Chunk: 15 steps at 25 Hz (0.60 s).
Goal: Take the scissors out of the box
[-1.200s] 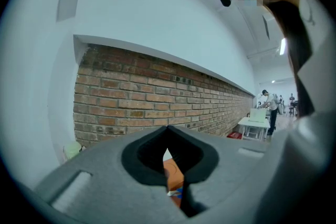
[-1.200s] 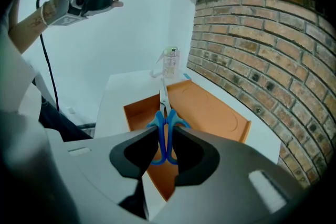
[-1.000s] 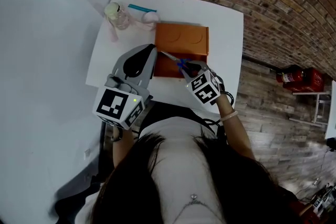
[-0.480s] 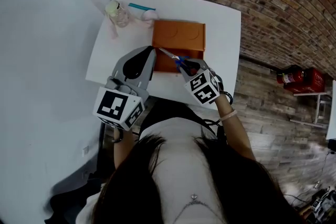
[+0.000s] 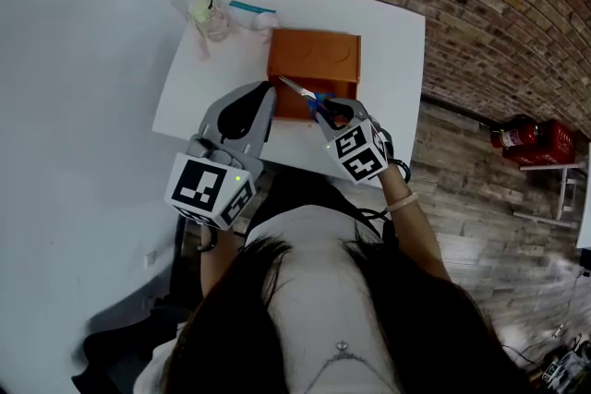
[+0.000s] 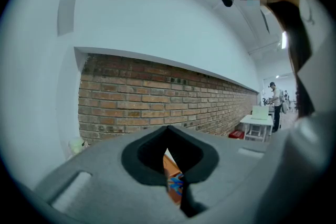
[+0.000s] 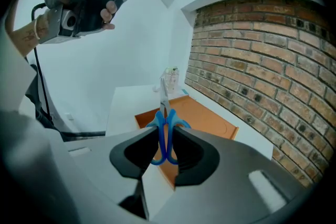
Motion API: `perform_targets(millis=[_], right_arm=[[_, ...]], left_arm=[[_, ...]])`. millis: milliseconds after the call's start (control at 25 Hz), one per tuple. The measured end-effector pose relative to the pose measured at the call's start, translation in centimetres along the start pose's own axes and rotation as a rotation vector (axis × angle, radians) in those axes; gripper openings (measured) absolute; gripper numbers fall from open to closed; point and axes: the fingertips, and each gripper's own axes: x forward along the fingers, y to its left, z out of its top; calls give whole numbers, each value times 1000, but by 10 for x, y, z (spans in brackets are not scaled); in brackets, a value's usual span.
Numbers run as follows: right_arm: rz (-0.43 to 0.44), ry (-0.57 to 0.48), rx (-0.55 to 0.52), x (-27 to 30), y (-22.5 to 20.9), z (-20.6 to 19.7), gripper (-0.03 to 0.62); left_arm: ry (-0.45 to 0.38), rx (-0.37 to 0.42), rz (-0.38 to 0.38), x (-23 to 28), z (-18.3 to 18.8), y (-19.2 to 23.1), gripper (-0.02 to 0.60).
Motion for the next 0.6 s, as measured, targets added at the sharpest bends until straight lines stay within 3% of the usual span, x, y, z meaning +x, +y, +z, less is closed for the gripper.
perform_targets(millis=[600], right_arm=[[-67,-51,30,-13,-10,13,98]], left_arm=[[-8,11,-41,6,1,-2,0]])
